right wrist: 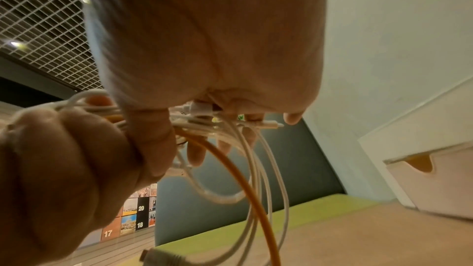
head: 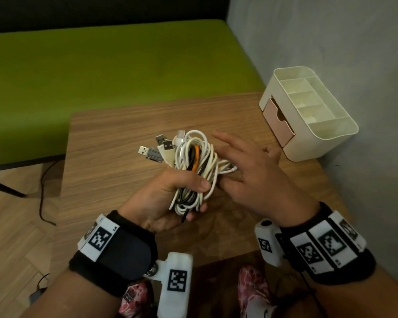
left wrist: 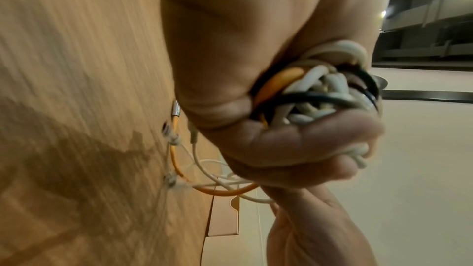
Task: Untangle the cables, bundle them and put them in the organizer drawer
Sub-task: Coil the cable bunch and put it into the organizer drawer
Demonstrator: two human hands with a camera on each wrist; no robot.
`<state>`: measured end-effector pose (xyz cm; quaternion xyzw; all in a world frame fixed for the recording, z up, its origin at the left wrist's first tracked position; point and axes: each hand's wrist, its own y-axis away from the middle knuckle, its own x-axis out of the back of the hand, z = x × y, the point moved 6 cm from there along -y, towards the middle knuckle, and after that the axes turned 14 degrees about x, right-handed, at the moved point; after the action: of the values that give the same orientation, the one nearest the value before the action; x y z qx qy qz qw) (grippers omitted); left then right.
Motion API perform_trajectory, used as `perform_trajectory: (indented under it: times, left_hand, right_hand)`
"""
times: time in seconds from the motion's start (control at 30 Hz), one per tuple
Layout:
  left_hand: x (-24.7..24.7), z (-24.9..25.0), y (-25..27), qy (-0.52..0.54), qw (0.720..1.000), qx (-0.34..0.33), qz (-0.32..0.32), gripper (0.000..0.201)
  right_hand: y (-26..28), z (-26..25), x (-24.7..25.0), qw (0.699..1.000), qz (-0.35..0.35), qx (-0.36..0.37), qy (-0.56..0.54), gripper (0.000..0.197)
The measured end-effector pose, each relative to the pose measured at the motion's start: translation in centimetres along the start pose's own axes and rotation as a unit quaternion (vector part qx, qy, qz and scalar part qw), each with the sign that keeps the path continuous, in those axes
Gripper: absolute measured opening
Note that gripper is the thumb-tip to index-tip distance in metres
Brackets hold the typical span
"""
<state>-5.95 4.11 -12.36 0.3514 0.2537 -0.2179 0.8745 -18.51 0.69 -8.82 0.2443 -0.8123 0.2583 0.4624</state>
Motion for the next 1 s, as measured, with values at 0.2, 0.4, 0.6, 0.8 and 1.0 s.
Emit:
perform_trajectory:
  times: [0.2, 0.4, 0.6, 0.8, 1.0]
  left_hand:
    - [-0.5, -0.2, 0.0, -0.1, 0.995, 0.016, 0.008, 0.042]
    - [0.0, 0.4, 0.0, -0.094, 0.995, -0.021, 0.024, 0.042]
    - [-0.5, 0.9, 0.4, -0.089, 0.994, -0.055, 0.012, 0.027]
    - [0.4, 1.9, 1.1, -0.017, 0.992, -0.114, 0.045, 0.016]
    - [1.1, 2.0, 0.7, -0.013, 0.988, -0.122, 0.094, 0.03]
  right_hand:
    - [-0.1, -0.6, 1.4, 0.985, 0.07, 0.126, 0.096, 0.008]
    - [-0.2, -0.8, 1.0, 0.991, 0.071, 0.101, -0.055, 0.018]
    - [-0.1, -0.2, 0.8, 0.995, 0.074, 0.022, -0.066, 0.029]
    - [0.3, 1.3, 0.7, 0.898, 0.044, -0.088, -0.429, 0.016]
    - [0.2, 1.6, -0.5, 0.858, 0.118, -0.16, -0.474, 0.019]
